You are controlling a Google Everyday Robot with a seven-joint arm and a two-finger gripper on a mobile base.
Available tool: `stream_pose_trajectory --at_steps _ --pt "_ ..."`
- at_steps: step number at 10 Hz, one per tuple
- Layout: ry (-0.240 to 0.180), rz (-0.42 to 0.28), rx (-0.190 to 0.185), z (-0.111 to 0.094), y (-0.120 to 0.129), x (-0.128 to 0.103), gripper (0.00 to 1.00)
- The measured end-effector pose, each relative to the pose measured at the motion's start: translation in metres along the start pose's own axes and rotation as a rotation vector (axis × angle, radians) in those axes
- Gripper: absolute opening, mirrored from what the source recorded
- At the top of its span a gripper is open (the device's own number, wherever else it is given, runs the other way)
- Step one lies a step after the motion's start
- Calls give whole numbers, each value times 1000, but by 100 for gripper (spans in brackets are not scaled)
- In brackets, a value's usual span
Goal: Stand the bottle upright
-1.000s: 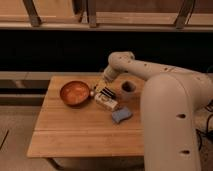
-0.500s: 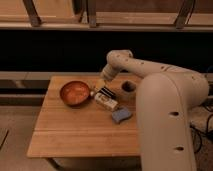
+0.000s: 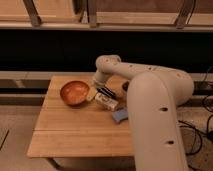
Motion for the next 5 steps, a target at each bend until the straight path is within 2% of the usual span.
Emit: stream_pose_trajectory --at_steps 1,5 --pt "26 -11 -32 12 8 0 80" --pt "85 -27 -79 32 7 -1 80"
